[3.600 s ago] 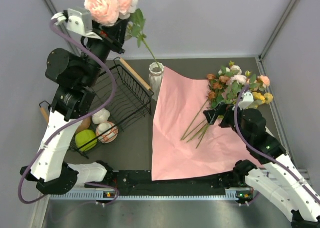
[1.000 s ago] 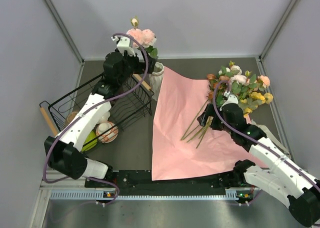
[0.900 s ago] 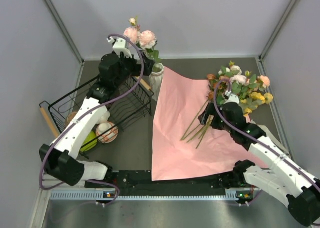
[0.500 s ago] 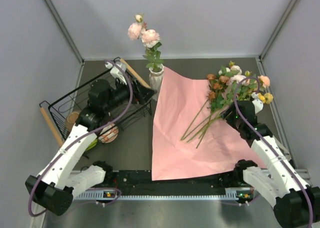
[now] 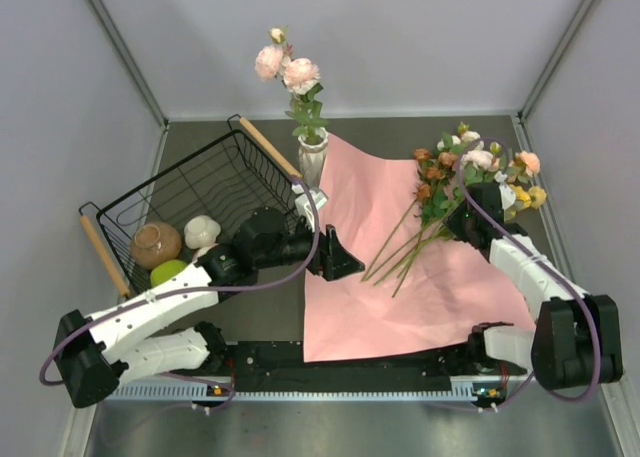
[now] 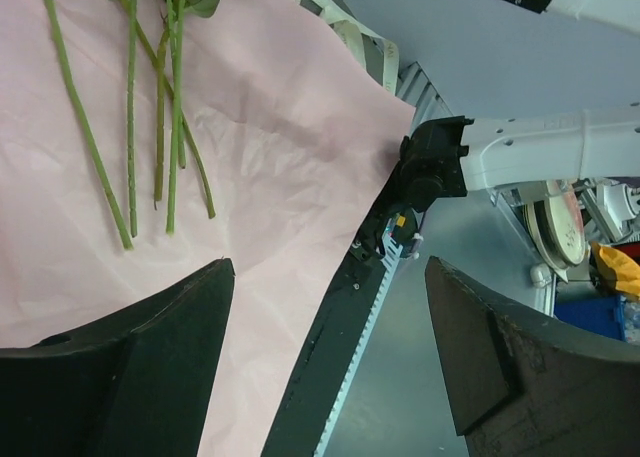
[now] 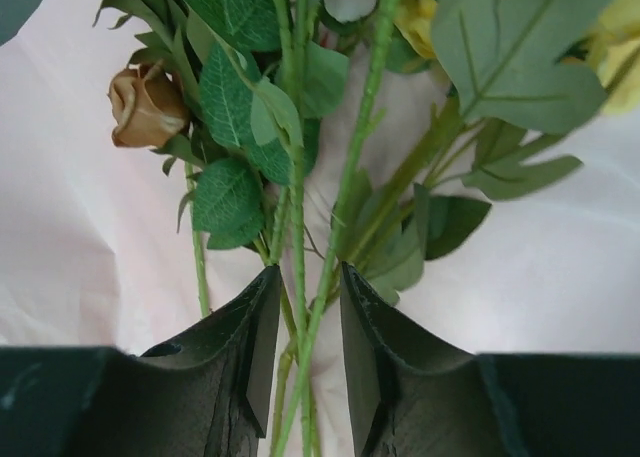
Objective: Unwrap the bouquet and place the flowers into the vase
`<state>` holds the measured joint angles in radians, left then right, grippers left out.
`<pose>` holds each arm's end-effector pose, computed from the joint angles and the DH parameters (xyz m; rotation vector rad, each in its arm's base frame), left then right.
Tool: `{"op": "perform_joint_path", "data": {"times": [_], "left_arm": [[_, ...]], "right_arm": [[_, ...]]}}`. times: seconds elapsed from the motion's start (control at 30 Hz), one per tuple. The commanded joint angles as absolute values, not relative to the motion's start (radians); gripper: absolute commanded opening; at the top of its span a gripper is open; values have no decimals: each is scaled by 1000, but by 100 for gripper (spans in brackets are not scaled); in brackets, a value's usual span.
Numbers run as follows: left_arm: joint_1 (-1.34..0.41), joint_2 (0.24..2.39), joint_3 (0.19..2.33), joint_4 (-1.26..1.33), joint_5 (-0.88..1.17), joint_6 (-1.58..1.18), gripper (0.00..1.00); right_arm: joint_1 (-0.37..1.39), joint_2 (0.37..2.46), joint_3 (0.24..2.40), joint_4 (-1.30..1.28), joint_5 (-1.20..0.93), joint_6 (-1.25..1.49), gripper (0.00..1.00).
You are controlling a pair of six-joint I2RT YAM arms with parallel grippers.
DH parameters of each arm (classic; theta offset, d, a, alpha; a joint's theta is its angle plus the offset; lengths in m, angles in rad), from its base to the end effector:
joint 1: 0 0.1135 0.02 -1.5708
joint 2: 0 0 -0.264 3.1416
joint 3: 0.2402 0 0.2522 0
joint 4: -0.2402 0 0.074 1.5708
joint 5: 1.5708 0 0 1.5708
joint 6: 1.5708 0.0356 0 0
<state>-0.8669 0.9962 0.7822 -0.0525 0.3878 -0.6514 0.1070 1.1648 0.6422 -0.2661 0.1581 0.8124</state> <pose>0.1398 -0.1854 0.3135 0.5243 1.9984 -1.3649 0.2341 0.0195 0.2083 0.8881 2.1893 0.2643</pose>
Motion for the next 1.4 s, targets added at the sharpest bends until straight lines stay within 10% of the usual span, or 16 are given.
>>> {"op": "perform_joint_path", "data": {"times": [0.0,0.4,0.6,0.97,1.37], "left_arm": [[-902,1041,782,49,342,-678,82],[-908,1095,819,55,341,-652,82],[-908,1085,830,35,327,-643,81],[-908,1051,841,12,267,-604,81],[-849,997,902,72,342,-656,96]], "right_arm": [[98,1256,730,-150,155,781,32],[97,1426,765,-72,158,790,29],[97,1483,824,-110,106,790,3],[98,1034,638,123,137,680,0],[164,945,636,488,-564,569,0]]}}
